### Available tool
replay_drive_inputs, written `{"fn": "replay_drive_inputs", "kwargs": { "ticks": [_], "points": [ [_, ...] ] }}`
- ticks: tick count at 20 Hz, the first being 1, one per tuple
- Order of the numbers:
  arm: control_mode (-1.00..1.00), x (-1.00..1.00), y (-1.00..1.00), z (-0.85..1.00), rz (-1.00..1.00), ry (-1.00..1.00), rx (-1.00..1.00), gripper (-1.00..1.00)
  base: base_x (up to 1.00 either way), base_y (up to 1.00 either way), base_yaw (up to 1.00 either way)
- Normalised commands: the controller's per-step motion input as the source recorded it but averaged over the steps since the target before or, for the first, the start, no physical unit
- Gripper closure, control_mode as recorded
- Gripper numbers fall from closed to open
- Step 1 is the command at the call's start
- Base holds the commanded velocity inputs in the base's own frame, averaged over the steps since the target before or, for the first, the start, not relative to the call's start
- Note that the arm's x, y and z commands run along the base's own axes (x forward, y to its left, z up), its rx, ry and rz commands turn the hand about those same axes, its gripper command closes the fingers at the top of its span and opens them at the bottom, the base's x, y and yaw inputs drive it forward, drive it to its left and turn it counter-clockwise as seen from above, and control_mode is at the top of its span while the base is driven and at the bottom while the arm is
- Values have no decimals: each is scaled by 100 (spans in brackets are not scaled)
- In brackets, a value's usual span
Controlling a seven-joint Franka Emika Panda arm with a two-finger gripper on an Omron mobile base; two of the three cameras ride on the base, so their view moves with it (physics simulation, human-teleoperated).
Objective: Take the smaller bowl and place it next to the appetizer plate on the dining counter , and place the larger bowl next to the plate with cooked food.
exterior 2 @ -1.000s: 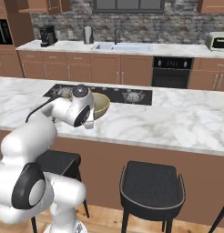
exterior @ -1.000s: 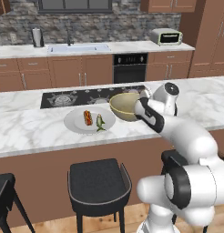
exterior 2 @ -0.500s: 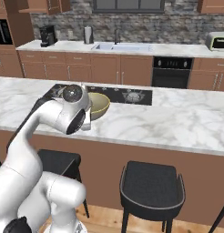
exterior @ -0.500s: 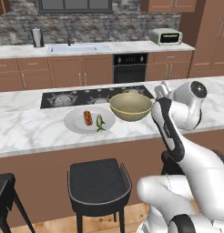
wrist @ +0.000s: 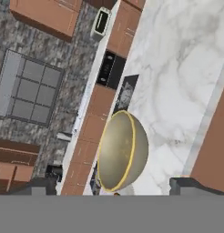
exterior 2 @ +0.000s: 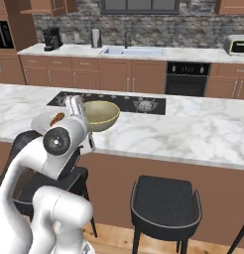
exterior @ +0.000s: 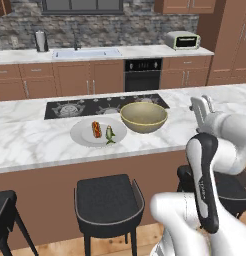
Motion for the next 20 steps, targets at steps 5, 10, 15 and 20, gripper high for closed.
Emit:
{"fn": "replay_drive_inputs", "kwargs": {
  "ticks": [5, 10, 15, 20],
  "points": [
    [-100, -100, 9, 14, 4, -32, -11, -100, 0, 0, 0],
    [100, 0, 0, 0, 0, 0, 0, -100, -100, 13, 0],
    [100, 0, 0, 0, 0, 0, 0, -100, -100, 80, 1],
    [100, 0, 0, 0, 0, 0, 0, -100, -25, 100, 8]
  ]
}}
